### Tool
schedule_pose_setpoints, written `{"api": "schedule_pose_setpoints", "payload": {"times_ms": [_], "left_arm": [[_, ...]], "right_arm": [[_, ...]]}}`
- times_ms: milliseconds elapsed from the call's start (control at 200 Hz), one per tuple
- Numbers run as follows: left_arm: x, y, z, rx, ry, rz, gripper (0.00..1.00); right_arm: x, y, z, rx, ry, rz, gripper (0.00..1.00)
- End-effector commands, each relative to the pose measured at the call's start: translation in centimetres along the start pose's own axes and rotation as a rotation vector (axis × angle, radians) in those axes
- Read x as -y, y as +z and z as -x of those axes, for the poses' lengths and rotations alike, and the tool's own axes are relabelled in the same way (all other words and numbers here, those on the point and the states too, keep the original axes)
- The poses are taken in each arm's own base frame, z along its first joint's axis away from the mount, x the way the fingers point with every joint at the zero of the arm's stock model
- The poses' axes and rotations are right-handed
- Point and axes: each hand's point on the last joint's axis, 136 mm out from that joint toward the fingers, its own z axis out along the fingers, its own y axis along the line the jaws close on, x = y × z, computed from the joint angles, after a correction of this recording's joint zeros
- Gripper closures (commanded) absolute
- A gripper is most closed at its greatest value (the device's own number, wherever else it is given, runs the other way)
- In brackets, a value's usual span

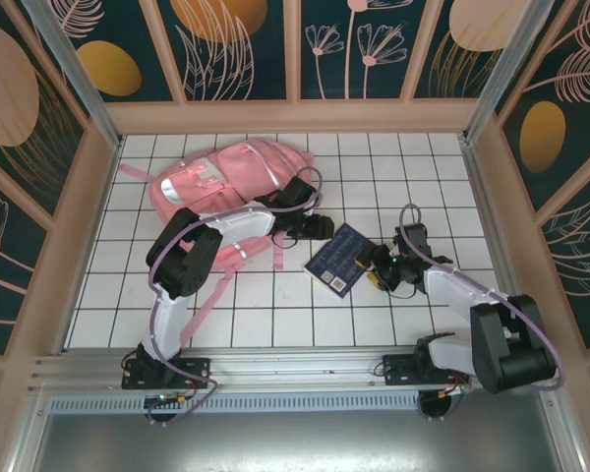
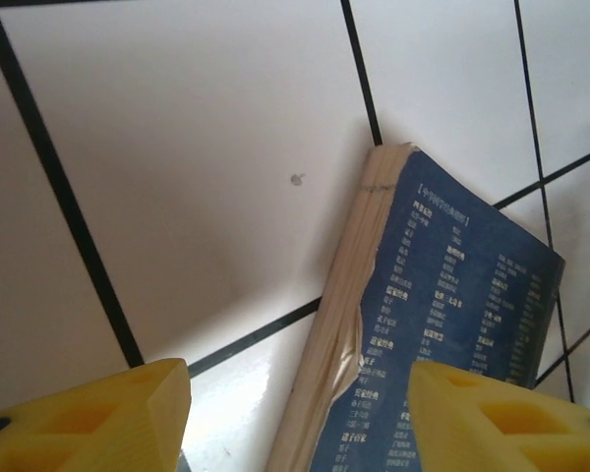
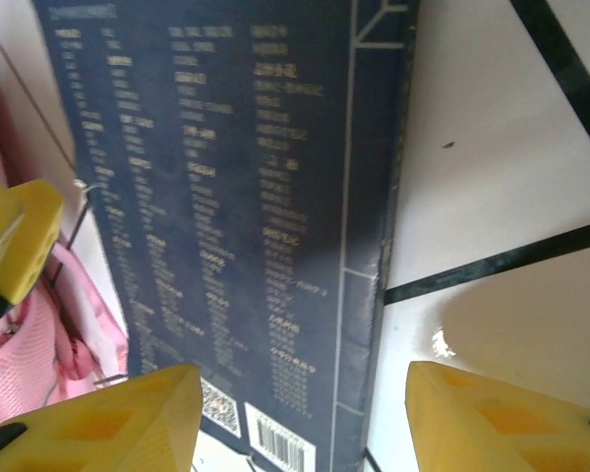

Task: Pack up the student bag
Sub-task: Pick up the book from the center of the table.

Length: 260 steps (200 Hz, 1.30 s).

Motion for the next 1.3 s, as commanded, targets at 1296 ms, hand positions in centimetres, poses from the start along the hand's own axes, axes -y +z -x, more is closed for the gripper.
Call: {"api": "schedule_pose_setpoints", "payload": {"times_ms": [1296], "left_arm": [[2.9, 3.1, -6.7, -0.220, -0.055, -0.275, 0.44]], "right_arm": [[-8.2, -0.7, 0.1, 0.044, -0.117, 0.363, 0.46]]}}
